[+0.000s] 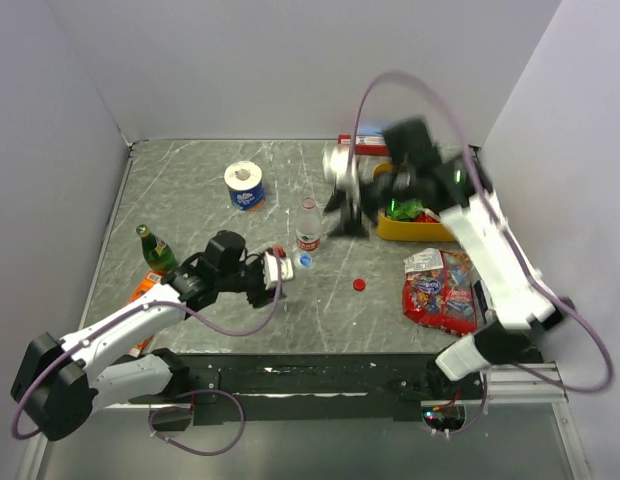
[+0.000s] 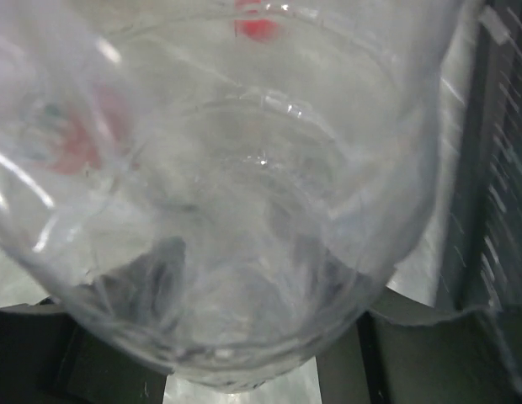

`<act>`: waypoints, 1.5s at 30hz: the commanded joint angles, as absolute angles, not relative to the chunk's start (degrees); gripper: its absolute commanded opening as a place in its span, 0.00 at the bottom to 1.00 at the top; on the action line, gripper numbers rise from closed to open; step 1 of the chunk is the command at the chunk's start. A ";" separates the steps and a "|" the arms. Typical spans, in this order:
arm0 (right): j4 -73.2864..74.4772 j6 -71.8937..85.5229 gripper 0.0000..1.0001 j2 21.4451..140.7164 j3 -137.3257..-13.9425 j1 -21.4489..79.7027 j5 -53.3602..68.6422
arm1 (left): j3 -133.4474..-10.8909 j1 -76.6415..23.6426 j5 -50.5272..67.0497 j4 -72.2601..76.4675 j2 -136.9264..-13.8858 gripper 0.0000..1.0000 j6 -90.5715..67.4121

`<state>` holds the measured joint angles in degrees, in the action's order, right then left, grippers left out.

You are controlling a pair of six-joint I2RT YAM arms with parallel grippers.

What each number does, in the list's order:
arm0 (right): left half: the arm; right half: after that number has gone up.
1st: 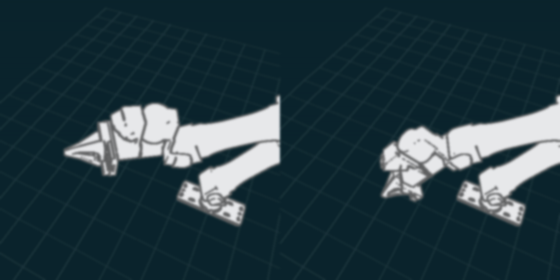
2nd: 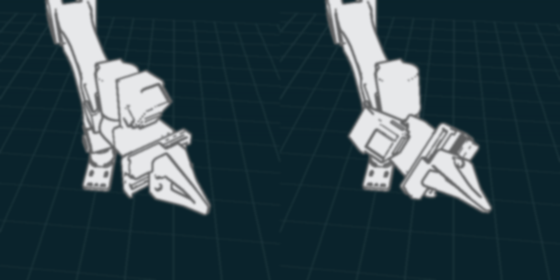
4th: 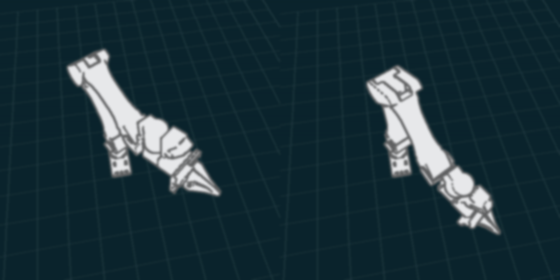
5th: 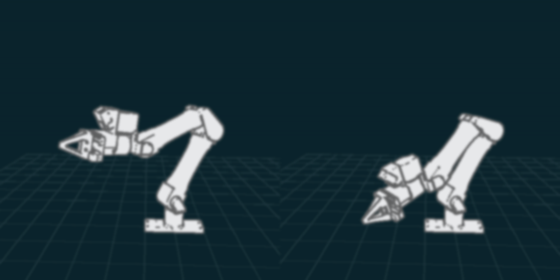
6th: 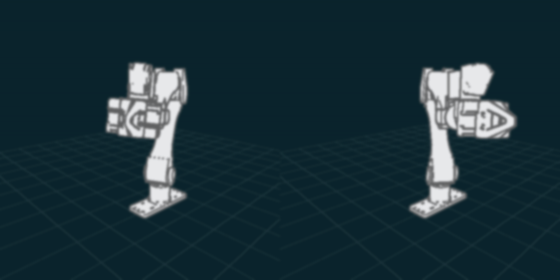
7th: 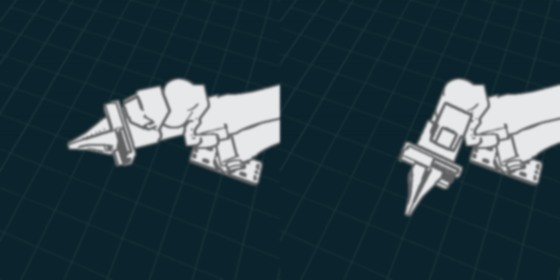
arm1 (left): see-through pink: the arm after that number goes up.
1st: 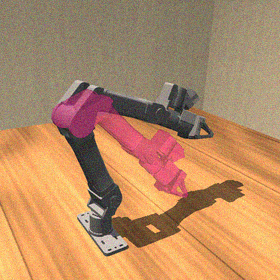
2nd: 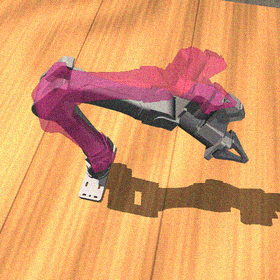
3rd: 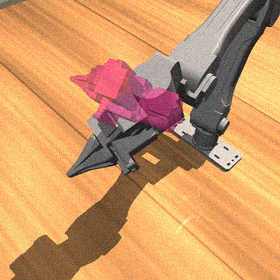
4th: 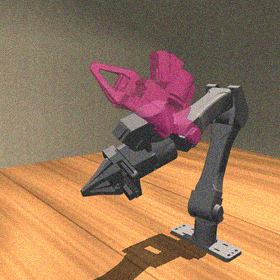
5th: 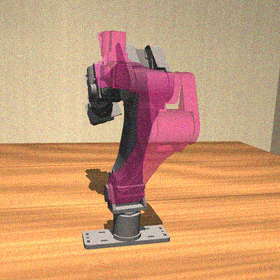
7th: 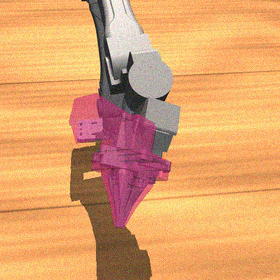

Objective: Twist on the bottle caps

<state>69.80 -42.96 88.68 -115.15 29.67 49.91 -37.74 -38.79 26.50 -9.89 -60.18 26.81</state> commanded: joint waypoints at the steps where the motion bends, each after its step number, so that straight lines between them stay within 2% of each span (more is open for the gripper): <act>1: 69.72 -78.20 0.60 74.11 -95.92 40.15 45.02 | -46.38 -37.44 44.90 -32.41 -65.55 0.01 49.38; 3: 66.89 -85.12 0.61 70.51 -89.42 43.57 42.02 | -48.50 -36.74 46.05 -36.19 -69.33 0.01 53.24; 8: 69.69 -92.98 0.61 71.36 -88.24 47.28 39.82 | -51.15 -36.30 47.98 -38.06 -71.80 0.01 55.20; 29: 68.03 -98.09 0.59 76.90 -89.21 51.42 39.55 | -57.22 -36.30 49.13 -42.54 -76.73 0.01 58.18; 35: 69.52 -99.75 0.55 78.31 -90.44 51.42 39.55 | -57.74 -36.65 49.31 -43.24 -77.25 0.01 58.62; 43: 71.81 -101.16 0.39 80.33 -91.85 51.50 39.20 | -58.71 -36.65 49.31 -43.51 -78.22 0.01 59.41; 45: 71.81 -100.64 0.25 80.86 -92.20 51.50 38.76 | -58.62 -36.65 49.13 -42.98 -78.13 0.01 59.15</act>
<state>70.22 -100.01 80.03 -89.76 51.03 38.87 -55.70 -36.47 45.60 -43.46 -78.15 57.04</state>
